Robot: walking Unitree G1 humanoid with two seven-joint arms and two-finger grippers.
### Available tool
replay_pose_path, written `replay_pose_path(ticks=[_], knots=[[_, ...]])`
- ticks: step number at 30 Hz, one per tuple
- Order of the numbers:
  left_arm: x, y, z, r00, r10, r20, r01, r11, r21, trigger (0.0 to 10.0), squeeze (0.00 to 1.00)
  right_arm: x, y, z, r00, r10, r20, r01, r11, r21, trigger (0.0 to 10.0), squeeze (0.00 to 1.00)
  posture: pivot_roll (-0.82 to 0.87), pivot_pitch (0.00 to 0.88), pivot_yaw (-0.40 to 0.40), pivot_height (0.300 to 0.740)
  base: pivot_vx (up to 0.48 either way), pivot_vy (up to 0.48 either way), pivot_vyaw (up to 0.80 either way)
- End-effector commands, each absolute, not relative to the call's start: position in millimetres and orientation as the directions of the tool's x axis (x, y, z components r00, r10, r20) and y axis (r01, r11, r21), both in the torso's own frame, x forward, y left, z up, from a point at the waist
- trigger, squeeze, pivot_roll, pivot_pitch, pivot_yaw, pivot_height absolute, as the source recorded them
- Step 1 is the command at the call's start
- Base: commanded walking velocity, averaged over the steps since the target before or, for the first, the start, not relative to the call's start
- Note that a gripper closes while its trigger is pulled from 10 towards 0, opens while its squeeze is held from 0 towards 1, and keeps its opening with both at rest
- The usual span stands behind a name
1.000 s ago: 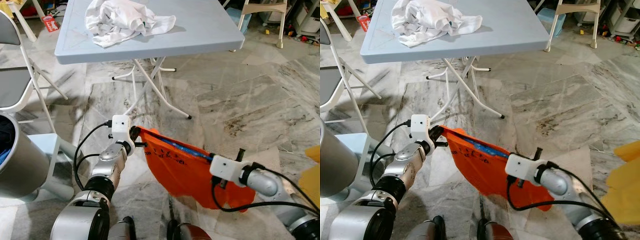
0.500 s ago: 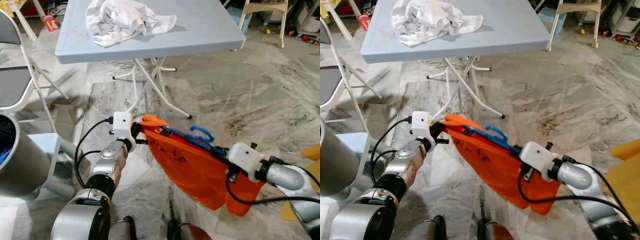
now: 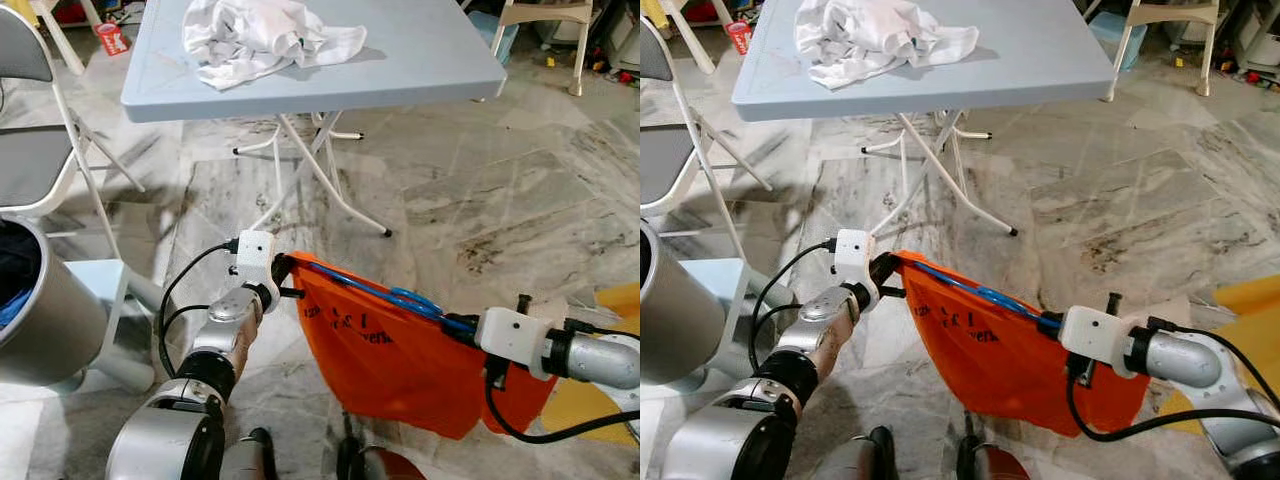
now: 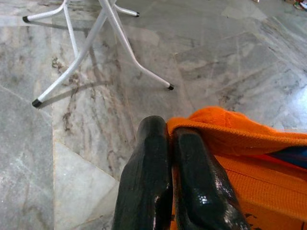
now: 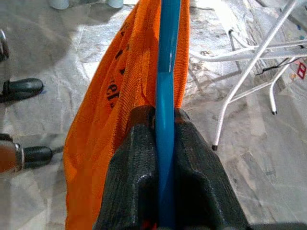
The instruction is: Hang hanger
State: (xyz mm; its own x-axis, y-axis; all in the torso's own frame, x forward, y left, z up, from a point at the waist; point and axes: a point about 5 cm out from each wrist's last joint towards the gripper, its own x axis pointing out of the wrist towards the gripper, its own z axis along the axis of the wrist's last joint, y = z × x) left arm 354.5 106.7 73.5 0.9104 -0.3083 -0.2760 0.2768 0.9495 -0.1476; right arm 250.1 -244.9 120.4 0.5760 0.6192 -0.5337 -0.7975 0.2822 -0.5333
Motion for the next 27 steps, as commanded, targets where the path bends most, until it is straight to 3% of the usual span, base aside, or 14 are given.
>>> replay_pose_path(ticks=[1,4,11,17,22,27], knots=[[361.2,173.0,82.9,0.965,-0.053,-0.256,0.028,0.995,-0.097,0.0,0.00,231.3,-302.5,125.0,0.557,0.455,-0.695,-0.830,0.292,-0.474,10.0,0.00,-0.09,0.214,0.019,0.740,0.000,0.000,0.00],[360.8,173.3,82.0,0.964,-0.053,-0.260,0.028,0.995,-0.101,0.0,0.00,230.4,-312.9,141.6,0.581,0.460,-0.672,-0.814,0.334,-0.475,10.0,0.00,-0.09,0.215,0.022,0.740,0.000,0.000,0.00],[361.1,173.8,82.5,0.965,-0.051,-0.258,0.025,0.994,-0.102,0.0,0.00,230.4,-314.4,152.5,0.584,0.478,-0.656,-0.812,0.330,-0.481,10.0,0.00,-0.09,0.216,0.024,0.740,0.000,0.000,0.00],[362.5,164.1,84.3,0.967,-0.074,-0.246,0.049,0.993,-0.107,0.0,0.00,223.1,-293.0,123.3,0.473,0.488,-0.733,-0.878,0.198,-0.435,10.0,0.00,-0.09,0.219,0.024,0.740,0.000,0.000,0.00],[362.5,156.3,84.4,0.966,-0.097,-0.239,0.073,0.992,-0.107,0.0,0.00,209.3,-270.0,92.5,0.331,0.504,-0.798,-0.939,0.094,-0.331,10.0,0.00,-0.09,0.220,0.027,0.740,0.000,0.000,0.00],[362.3,155.0,84.2,0.965,-0.105,-0.240,0.083,0.992,-0.097,0.0,0.00,201.4,-274.7,74.2,0.259,0.404,-0.877,-0.960,0.006,-0.281,10.0,0.00,-0.09,0.219,0.027,0.740,0.000,0.000,0.00]])
